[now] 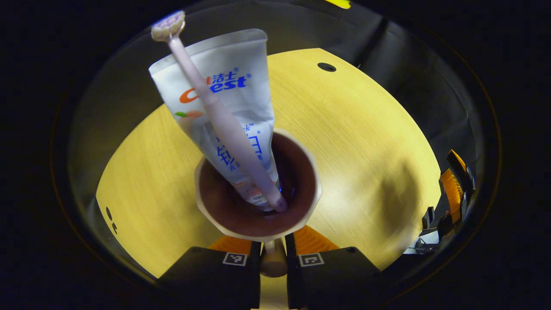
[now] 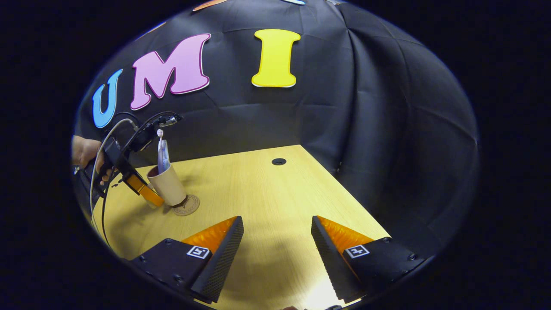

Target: Put the toothbrush and toothpaste on the desktop into the cup, then pick up the cup and place it on the coaster on the desktop.

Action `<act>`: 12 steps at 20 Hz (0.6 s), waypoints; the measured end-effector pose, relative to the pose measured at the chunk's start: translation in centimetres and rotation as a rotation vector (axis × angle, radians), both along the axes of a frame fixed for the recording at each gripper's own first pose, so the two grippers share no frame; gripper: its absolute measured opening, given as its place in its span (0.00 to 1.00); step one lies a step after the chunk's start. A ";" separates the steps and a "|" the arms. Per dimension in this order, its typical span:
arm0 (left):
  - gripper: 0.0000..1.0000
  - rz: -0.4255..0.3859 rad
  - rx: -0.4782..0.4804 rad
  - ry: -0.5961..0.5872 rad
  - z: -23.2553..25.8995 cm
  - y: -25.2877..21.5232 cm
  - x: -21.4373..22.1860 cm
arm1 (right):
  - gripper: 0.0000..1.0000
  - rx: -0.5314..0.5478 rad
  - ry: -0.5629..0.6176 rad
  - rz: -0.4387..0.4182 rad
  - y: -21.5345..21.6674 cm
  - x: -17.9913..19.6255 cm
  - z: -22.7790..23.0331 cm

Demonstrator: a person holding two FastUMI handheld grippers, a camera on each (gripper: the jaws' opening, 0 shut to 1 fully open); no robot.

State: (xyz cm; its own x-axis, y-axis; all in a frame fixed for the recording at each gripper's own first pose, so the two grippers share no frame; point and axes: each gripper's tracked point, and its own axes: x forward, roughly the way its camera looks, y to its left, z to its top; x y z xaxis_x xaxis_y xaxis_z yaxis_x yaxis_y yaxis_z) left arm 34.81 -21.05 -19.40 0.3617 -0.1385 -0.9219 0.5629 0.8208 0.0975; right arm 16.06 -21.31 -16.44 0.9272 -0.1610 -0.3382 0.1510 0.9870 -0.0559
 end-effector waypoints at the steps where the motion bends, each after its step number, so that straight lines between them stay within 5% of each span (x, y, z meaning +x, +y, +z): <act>1: 0.29 -0.008 0.008 0.005 -0.3 -0.3 0.0 | 0.97 0.001 0.001 -0.006 -0.3 -0.1 0.0; 12: 0.33 -0.004 0.032 -0.005 -1.2 -1.6 0.1 | 0.97 0.013 0.001 -0.017 -0.7 -0.6 -0.1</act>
